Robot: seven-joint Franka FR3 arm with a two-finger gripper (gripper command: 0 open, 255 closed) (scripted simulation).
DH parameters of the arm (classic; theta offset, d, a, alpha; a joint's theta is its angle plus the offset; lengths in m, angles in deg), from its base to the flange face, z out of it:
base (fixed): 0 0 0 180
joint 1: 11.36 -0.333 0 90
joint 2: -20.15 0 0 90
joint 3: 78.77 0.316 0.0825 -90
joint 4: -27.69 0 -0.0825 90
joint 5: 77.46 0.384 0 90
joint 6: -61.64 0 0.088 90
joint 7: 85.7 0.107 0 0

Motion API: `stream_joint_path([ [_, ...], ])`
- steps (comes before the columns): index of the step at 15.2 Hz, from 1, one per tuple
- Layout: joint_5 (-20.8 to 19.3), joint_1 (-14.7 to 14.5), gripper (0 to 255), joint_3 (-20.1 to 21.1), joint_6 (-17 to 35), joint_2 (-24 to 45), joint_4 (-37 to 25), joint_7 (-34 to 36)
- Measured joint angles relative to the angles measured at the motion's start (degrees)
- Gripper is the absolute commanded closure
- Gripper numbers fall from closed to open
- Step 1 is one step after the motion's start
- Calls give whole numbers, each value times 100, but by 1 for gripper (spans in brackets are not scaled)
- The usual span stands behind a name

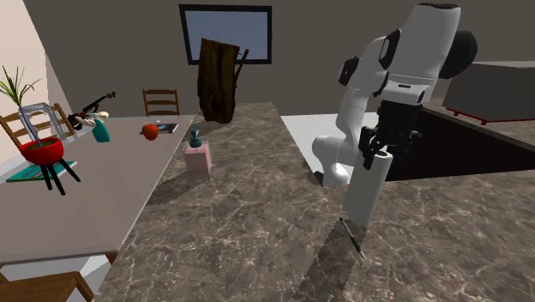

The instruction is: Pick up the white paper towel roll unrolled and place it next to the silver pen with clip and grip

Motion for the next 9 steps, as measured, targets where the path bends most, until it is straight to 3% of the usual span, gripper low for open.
stream_joint_path([
  [5, 2, -2, 255, -2, 19, -12, 29, -4],
  [6, 2, -2, 0, -2, 19, -13, 29, -4],
  [9, 2, -2, 0, -2, 19, -13, 30, -4],
])
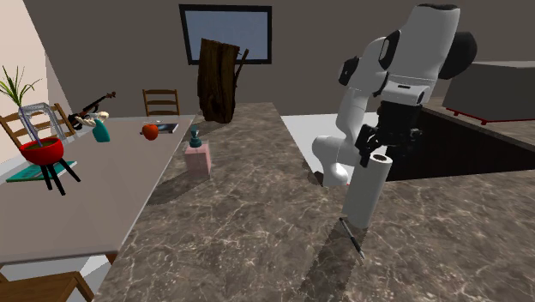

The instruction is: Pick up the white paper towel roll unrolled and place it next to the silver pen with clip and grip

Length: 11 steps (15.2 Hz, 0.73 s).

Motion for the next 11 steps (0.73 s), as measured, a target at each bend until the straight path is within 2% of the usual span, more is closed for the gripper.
stream_joint_path([
  [3, 0, 0, 0, 0, 0, 0, 0, 0],
  [7, -58, 43, 0, -30, -526, 179, -709, 14],
  [11, -62, 47, 0, -15, -691, 225, -916, 46],
])
